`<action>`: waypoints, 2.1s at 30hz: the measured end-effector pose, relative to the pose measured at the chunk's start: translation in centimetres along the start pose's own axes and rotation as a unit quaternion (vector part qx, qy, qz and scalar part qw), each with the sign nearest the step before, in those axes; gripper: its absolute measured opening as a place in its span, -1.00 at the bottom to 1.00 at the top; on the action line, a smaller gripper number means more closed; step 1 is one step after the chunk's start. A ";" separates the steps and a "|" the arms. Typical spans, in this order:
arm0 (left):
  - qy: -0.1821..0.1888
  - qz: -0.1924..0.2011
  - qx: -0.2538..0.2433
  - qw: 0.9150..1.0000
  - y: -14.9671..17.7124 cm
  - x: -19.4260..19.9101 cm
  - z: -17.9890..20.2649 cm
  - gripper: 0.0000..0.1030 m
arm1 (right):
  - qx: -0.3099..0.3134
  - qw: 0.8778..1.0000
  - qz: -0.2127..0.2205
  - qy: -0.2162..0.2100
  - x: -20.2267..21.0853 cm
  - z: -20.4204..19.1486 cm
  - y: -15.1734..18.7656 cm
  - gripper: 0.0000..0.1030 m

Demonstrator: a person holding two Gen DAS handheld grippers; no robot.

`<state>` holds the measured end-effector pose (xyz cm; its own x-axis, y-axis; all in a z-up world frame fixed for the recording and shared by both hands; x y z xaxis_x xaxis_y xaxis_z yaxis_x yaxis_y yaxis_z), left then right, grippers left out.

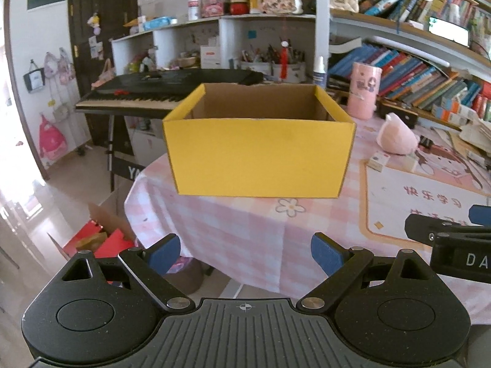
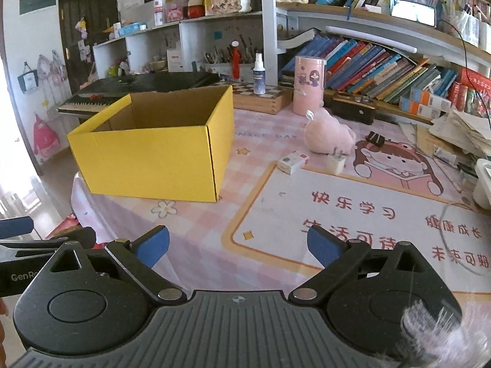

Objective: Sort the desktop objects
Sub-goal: 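Withdraw both open tools from the box toward the plug and white box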

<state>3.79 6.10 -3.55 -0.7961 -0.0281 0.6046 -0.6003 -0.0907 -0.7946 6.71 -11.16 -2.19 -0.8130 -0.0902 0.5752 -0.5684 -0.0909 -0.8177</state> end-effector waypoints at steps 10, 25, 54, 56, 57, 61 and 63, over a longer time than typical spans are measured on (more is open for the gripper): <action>0.016 0.004 -0.009 1.000 0.2 0.4 0.7 0.82 | -0.013 1.000 -0.004 0.012 0.8 0.8 0.6 0.89; 0.058 -0.005 -0.032 0.998 0.0 -0.9 2.9 0.82 | -0.025 0.998 -0.022 0.046 0.8 2.5 1.2 0.91; 0.105 -0.037 -0.058 0.992 -2.7 -7.4 10.5 0.82 | -0.048 0.992 -0.055 0.100 -3.5 10.2 -0.2 0.91; 0.104 -0.039 -0.058 0.992 -2.9 -8.0 11.0 0.82 | -0.048 0.992 -0.059 0.100 -4.0 10.7 -0.4 0.91; 0.104 -0.040 -0.059 0.992 -3.1 -8.2 11.2 0.82 | -0.047 0.992 -0.060 0.101 -4.3 11.0 -0.6 0.91; 0.107 -0.042 -0.061 0.991 -3.6 -9.3 12.4 0.82 | -0.049 0.991 -0.063 0.103 -5.4 12.3 -1.2 0.91; 0.111 -0.044 -0.062 0.991 -3.8 -9.8 13.1 0.82 | -0.051 0.991 -0.062 0.106 -5.8 13.0 -1.5 0.90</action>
<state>14.88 -6.30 -5.74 -0.7287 0.1956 0.6563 -0.6627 0.0401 -0.7478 13.94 -23.35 -4.02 -0.7384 0.1274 0.6622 -0.6664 0.0126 -0.7455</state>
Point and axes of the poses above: each gripper's, at about its wrist camera, not at the fingertips, and x roughly against the way its jaws point, z to its right, y to its underside, the point moved 7 cm from there along -x, roughly the way its jaws point, and after that the axes turned 8 degrees about y, right-handed, at the moved point
